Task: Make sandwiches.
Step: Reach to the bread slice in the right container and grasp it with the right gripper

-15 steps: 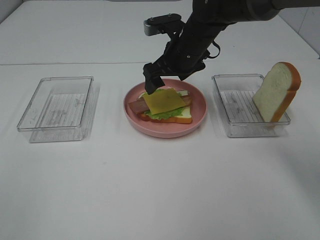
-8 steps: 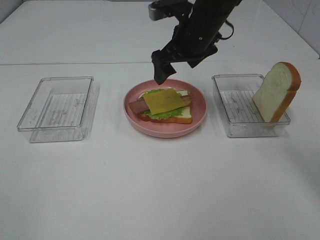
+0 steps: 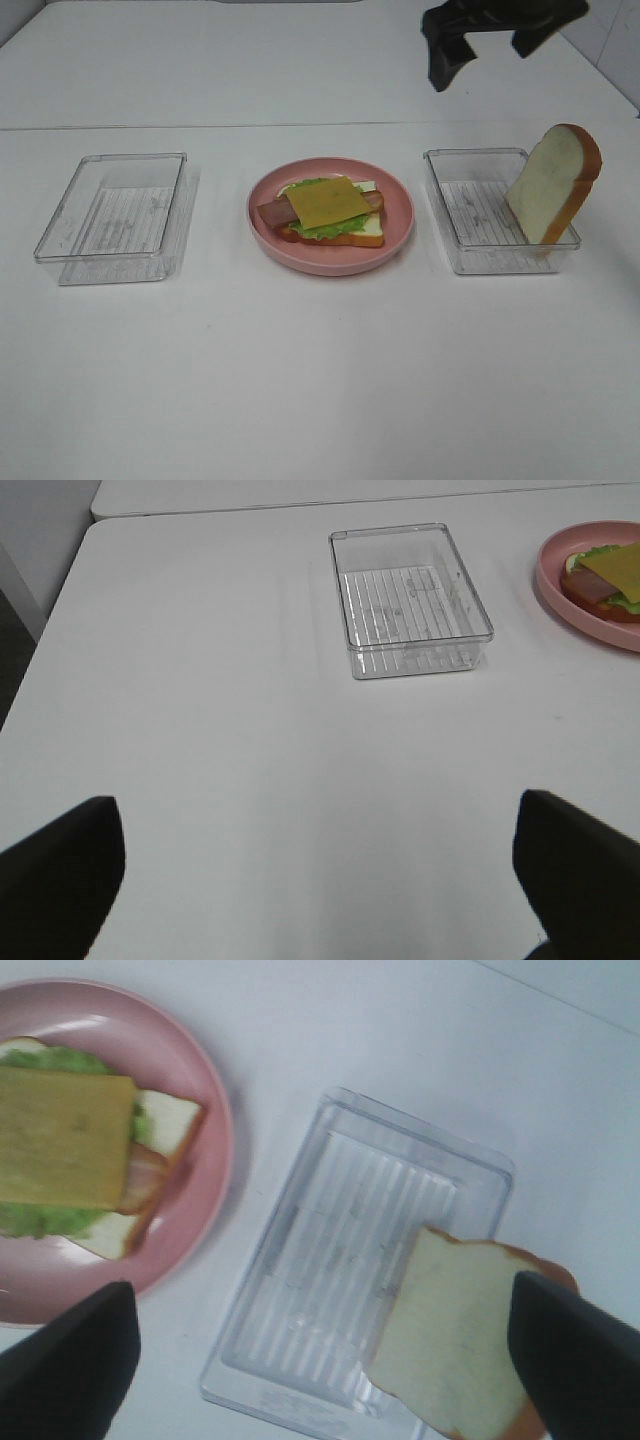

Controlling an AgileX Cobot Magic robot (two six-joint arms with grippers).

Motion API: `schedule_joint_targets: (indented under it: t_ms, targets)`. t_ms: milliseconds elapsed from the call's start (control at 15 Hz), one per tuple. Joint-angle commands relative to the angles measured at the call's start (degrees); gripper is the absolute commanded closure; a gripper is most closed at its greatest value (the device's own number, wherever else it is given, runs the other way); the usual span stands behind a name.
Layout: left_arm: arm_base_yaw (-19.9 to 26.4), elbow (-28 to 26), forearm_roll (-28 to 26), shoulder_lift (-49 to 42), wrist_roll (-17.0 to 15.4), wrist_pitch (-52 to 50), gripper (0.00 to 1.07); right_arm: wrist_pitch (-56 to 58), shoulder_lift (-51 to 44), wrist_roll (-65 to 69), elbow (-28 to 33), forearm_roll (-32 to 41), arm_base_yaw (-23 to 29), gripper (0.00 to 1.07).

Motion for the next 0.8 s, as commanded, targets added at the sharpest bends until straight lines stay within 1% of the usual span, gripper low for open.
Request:
schedule_joint_targets:
  t_ms: [67,133,333,400,600,667,800]
  targets:
    - [0.2,0.1,-0.4,-0.3,-0.1,-0.2,0.09,2.9,-0.4,0.8,0.1,0.1,-4.6,0.10]
    - [0.2,0.1,-0.4,-0.3,-0.1,-0.2,0.09,3.6,-0.4,0.9,0.1,0.2,-7.0,0.10]
    - [0.2,0.1,-0.4,-0.3,-0.1,-0.2,0.09,4.2,-0.4,1.0,0.1,0.8,-11.1,0.10]
    - [0.2,0.1,-0.4,-0.3,-0.1,-0.2,0.09,4.2,-0.4,0.7,0.1,3.2,-13.9,0.10]
    - [0.2,0.1,-0.4,-0.3,-0.1,-0.2,0.09,4.2,0.2,0.4,0.2,5.6,-17.9,0.10]
    - [0.2,0.1,-0.4,-0.3,-0.1,-0.2,0.09,4.3,1.4,-0.1,0.2,8.7,-19.9,0.10]
    - [0.2,0.1,-0.4,-0.3,-0.1,-0.2,0.09,4.3,3.7,-1.8,0.2,11.6,-20.6,0.10]
